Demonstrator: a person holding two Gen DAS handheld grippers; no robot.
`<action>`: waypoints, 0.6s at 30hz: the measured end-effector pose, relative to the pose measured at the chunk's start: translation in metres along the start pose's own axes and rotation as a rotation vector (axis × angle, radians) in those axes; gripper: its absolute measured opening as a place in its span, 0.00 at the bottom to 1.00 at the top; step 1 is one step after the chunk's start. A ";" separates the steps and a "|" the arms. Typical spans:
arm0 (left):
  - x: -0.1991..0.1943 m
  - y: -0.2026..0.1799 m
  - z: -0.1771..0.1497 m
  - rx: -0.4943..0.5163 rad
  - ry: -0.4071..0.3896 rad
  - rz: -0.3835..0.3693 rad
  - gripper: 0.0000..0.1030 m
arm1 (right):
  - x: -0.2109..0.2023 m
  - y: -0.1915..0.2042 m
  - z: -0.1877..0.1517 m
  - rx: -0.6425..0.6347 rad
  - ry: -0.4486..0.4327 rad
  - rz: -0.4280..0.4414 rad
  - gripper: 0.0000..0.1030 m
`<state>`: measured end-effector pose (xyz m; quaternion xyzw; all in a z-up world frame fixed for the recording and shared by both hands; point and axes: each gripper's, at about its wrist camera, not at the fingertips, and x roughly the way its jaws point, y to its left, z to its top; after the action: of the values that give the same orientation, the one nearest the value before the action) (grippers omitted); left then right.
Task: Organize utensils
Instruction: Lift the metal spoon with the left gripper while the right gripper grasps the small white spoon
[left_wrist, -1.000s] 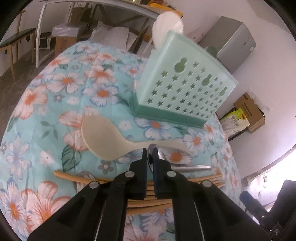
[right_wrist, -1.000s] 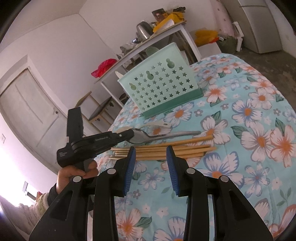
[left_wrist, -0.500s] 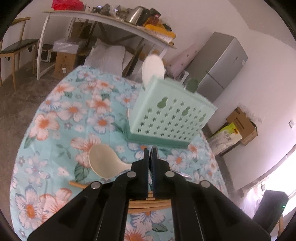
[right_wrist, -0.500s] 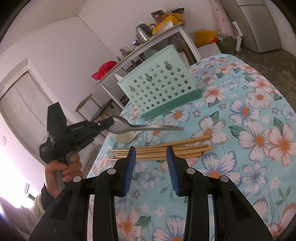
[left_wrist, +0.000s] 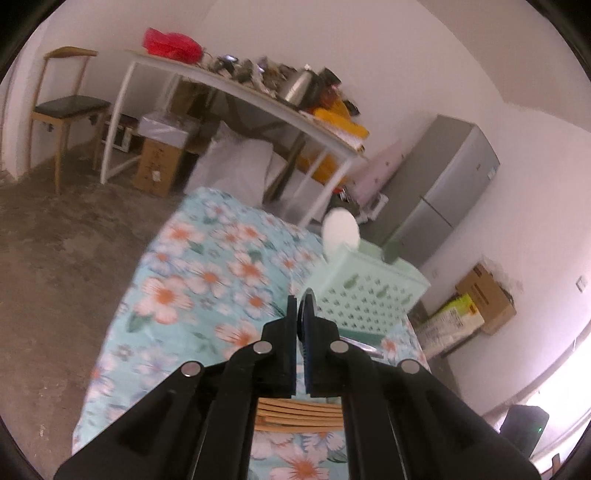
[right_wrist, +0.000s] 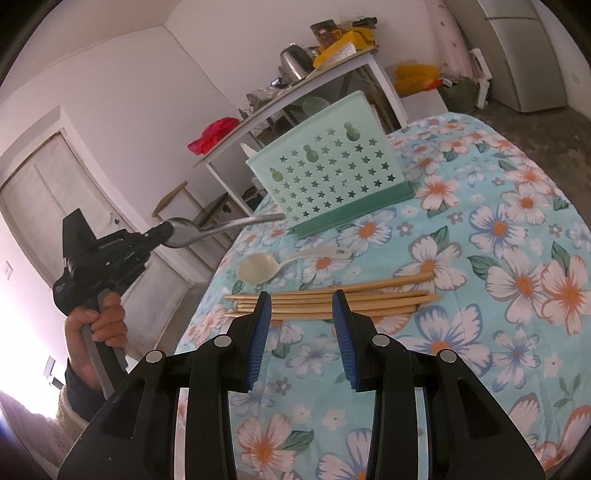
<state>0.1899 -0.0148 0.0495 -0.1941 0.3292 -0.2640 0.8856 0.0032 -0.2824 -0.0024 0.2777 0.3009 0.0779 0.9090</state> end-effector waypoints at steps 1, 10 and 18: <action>-0.006 0.005 0.003 -0.007 -0.013 0.008 0.02 | 0.001 0.002 0.000 -0.003 0.000 0.000 0.41; -0.039 0.040 0.012 -0.059 -0.087 0.054 0.02 | 0.008 0.029 0.007 -0.073 0.003 -0.014 0.60; -0.065 0.066 0.019 -0.112 -0.175 0.112 0.02 | 0.031 0.061 0.025 -0.204 0.044 -0.032 0.61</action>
<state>0.1834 0.0788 0.0602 -0.2470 0.2751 -0.1772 0.9121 0.0444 -0.2334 0.0317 0.1770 0.3156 0.0998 0.9269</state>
